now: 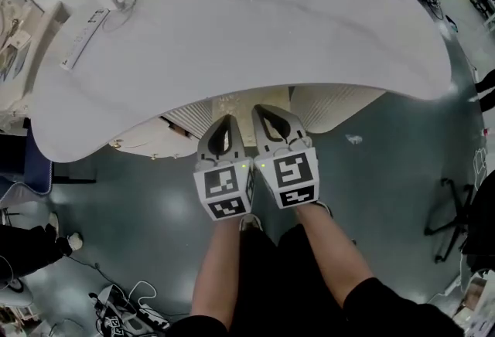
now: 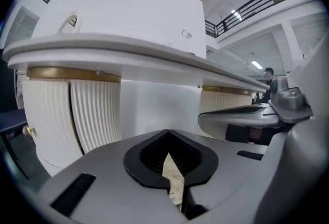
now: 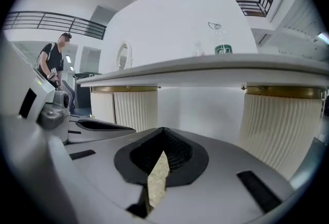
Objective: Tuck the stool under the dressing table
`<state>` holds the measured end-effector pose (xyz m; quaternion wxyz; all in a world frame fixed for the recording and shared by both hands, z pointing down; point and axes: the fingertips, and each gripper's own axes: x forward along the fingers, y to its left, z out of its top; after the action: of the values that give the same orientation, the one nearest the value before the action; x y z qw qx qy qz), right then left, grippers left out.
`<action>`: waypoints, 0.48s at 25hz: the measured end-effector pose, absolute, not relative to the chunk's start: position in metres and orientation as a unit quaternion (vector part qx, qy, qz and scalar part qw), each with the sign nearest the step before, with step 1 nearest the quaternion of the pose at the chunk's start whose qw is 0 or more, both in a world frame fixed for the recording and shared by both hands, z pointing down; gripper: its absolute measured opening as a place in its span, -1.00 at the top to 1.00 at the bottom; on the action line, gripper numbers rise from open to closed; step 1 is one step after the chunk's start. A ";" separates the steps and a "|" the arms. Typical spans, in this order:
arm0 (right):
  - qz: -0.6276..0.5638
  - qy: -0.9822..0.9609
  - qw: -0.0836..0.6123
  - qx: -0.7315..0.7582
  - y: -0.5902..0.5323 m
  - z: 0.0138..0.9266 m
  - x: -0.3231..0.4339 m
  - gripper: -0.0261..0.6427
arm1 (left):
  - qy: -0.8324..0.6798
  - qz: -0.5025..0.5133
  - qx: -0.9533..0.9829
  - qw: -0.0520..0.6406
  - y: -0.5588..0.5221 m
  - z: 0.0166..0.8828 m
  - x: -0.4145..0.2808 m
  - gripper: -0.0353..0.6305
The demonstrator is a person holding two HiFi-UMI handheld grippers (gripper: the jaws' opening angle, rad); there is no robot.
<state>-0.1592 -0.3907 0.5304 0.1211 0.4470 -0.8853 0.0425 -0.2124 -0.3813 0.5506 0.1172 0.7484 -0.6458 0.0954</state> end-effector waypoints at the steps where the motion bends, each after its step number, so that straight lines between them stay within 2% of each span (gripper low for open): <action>1: 0.050 -0.885 0.125 0.445 -0.385 0.521 -0.160 0.90 | -0.644 0.102 0.749 0.121 -0.376 0.541 -0.212 0.88; 12: 0.092 -0.885 0.160 0.427 -0.318 0.394 -0.160 0.90 | -0.615 0.138 0.762 0.148 -0.314 0.414 -0.198 0.88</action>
<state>-0.1602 -0.3184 0.3941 0.1603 0.4268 -0.8852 0.0920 -0.1980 -0.3142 0.4144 0.1479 0.7623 -0.6149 0.1376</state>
